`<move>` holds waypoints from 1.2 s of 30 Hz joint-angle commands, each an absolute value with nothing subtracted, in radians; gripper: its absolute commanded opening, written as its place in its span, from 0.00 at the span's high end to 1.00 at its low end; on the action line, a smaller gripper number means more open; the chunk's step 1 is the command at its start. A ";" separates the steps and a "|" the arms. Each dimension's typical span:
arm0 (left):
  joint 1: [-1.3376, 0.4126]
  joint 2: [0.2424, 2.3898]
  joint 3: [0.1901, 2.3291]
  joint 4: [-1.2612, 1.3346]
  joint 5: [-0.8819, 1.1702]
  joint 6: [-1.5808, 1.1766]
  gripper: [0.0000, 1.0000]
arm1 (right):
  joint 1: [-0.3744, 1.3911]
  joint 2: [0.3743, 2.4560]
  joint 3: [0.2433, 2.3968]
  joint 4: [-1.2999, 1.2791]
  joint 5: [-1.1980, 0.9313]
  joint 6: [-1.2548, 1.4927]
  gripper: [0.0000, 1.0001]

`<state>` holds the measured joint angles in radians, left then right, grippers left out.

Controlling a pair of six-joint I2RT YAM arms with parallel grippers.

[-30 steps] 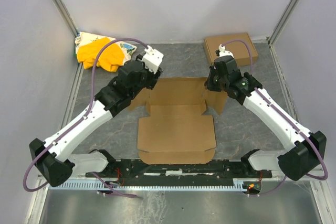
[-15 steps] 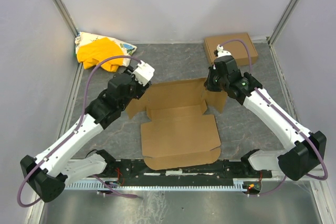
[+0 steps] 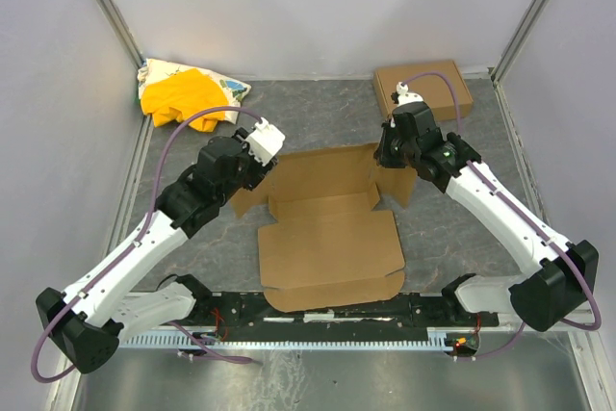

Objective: Fold the paper box

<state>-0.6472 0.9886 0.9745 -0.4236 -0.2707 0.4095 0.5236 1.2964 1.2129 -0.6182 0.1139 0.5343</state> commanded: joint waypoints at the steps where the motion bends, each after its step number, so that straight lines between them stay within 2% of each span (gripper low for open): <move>1: -0.643 0.985 1.018 -0.457 -0.195 0.382 0.38 | 0.526 1.281 1.227 -0.611 0.107 0.526 0.96; 7: -0.644 1.048 1.025 -0.462 -0.225 0.350 0.40 | 0.526 1.276 1.226 -0.610 0.100 0.525 0.96; 10: -0.642 1.078 1.038 -0.468 -0.236 0.313 0.46 | 0.525 1.274 1.228 -0.613 0.100 0.523 0.96; 11: -0.643 1.088 1.048 -0.469 -0.252 0.291 0.52 | 0.525 1.273 1.227 -0.615 0.102 0.522 0.96; 14: -0.644 1.129 1.102 -0.491 -0.372 0.163 0.85 | 0.525 1.272 1.227 -0.616 0.101 0.522 0.96; 16: -0.644 1.167 1.168 -0.547 -0.429 0.076 0.93 | 0.525 1.272 1.226 -0.618 0.101 0.522 0.96; 23: -0.643 1.327 1.366 -0.734 -0.334 -0.263 0.95 | 0.525 1.270 1.213 -0.607 0.095 0.527 0.97; 27: -0.643 1.386 1.354 -0.738 -0.221 -0.405 0.96 | 0.525 1.272 1.202 -0.587 0.085 0.545 0.98; 34: -0.645 1.402 1.267 -0.679 -0.166 -0.559 0.94 | 0.526 1.290 1.195 -0.553 0.069 0.572 0.98; 36: -0.645 1.376 1.238 -0.646 -0.166 -0.590 0.89 | 0.527 1.295 1.193 -0.548 0.069 0.577 0.98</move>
